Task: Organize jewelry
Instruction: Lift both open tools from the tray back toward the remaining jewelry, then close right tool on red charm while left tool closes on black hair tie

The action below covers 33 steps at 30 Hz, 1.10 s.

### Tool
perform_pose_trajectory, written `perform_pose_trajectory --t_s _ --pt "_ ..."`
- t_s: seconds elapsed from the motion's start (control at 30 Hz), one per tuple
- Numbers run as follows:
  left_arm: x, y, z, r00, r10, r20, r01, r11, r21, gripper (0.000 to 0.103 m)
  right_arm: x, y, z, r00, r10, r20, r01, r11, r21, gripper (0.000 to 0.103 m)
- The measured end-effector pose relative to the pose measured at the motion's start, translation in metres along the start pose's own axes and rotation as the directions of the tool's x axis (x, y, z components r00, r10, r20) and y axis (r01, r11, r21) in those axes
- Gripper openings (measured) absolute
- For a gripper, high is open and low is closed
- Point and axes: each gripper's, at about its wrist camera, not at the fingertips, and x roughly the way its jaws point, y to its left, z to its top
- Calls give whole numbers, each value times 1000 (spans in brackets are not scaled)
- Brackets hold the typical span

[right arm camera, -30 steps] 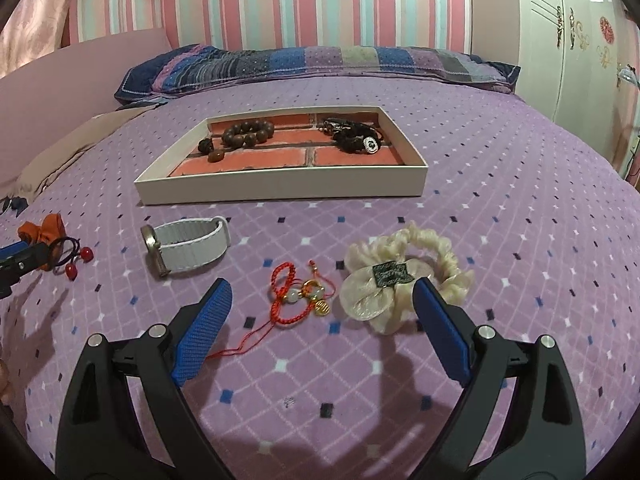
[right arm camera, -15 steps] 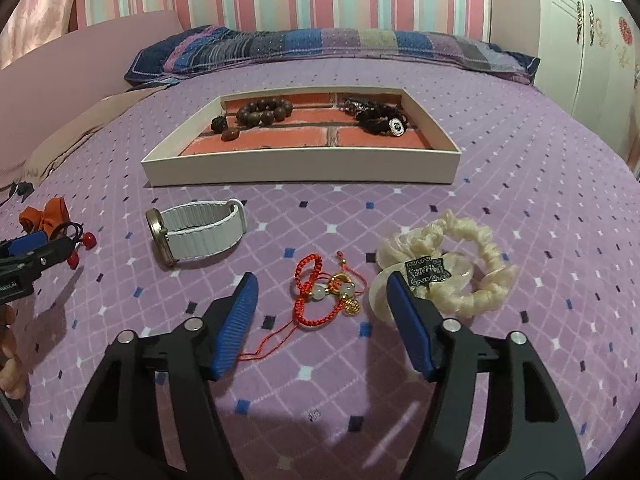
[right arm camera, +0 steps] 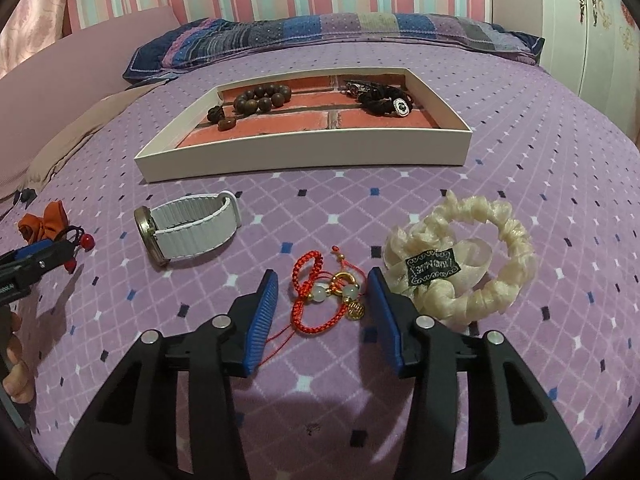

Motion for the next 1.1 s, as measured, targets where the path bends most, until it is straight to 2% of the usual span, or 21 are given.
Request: perform_pose_trajectory --t_s 0.27,0.37,0.43,0.53,0.67,0.77,0.9,1.1 --pt "-12 -18 3 999 -1 34 -1 998 61 89 0 -1 0 1000 8 2 -8 1000 6 47" --pt "-6 -23 3 1000 21 22 -23 996 91 87 0 -1 -1 1000 8 2 -8 1000 6 47" --pt "4 -21 2 1000 10 -20 -8 997 80 74 0 -1 -1 1000 8 2 -8 1000 7 47" --pt "19 -16 -1 997 2 -71 2 999 55 68 0 -1 -1 1000 7 2 -7 1000 6 46" --pt "20 -14 1 997 -5 -71 9 998 56 68 0 -1 -1 1000 7 1 -7 1000 7 44" --pt "21 -12 3 997 -6 -75 10 998 55 57 1 -1 -1 1000 7 -4 -7 1000 6 41" --pt "22 -9 6 996 -22 -81 26 998 49 36 0 -3 -1 1000 8 -6 -8 1000 11 33" --pt "17 -9 3 997 -29 -73 32 998 45 25 -1 0 -1 1000 4 -3 -4 1000 0 24"
